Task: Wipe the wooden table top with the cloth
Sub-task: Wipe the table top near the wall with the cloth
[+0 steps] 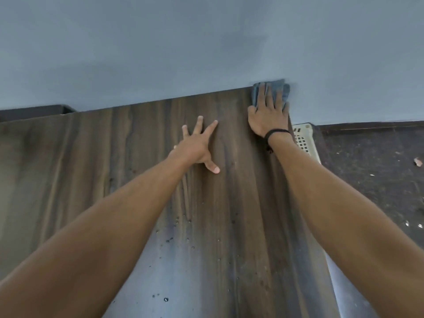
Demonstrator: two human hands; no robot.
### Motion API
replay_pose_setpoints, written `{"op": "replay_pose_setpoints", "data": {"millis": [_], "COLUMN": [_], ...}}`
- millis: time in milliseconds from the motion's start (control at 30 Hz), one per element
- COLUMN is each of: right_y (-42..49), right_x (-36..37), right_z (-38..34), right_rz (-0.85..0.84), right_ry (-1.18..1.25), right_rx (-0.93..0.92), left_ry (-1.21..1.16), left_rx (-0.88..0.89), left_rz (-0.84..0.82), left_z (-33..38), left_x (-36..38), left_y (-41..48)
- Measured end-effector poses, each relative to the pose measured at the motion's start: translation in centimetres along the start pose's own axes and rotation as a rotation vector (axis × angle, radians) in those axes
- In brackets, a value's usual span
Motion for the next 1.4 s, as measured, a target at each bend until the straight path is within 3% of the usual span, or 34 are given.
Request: {"op": "replay_pose_setpoints", "data": {"millis": [133,300,433,567,700,833,967,1100,1233,1400], "right_y": [-3.9,0.2,-3.7,-0.7,-3.9,-4.2,-8.1,-8.3,-11.4,-2.0], "right_x": [1.3,-0.5,0.7,-0.3,0.9,0.5,1.2,0.9,2.1,-0.3], "right_z": [-0.3,0.7,-0.5,1.9,-0.2,2.4,1.0,3.4,1.6,1.7], "right_rz": [0.044,0.025,0.115,0.063,0.113,0.085,0.148,0.144,0.163,0.043], "right_ry": [-0.085,-0.009,-0.054,-0.029,-0.101,-0.016,-0.098,-0.079,-0.108,0.005], "right_rx": [-0.212,0.002,-0.189,0.013,-0.152,0.021,-0.172,0.045,-0.15,0.09], "left_ry": [-0.013,-0.03,-0.038,-0.012,0.007,0.012,0.016,0.02,0.026,0.029], "left_rx": [0.024,0.024,0.002,-0.026,0.016,0.001,0.024,0.008,0.032,0.003], "left_rz": [0.012,0.019,0.015,0.002,0.005,0.014,0.008,0.014,0.012,0.008], "left_z": [-0.4,-0.7,-0.9,-0.8,-0.7,-0.4,-0.2,-0.2,-0.1,0.1], "left_x": [0.2,0.1,0.5,0.1,0.3,-0.3,-0.1,-0.3,-0.1,-0.4], "left_y": [0.1,0.6,0.8,1.0,0.6,0.2,0.0,-0.2,-0.5,-0.5]}}
Point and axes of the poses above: each hand's wrist, its own y-axis towards the middle knuckle, its own x-axis out of the palm, z = x × y, the point moved 7 cm from there along y, towards the middle knuckle, and after that the axes turned 15 degrees about -y, right-handed, at the moved point
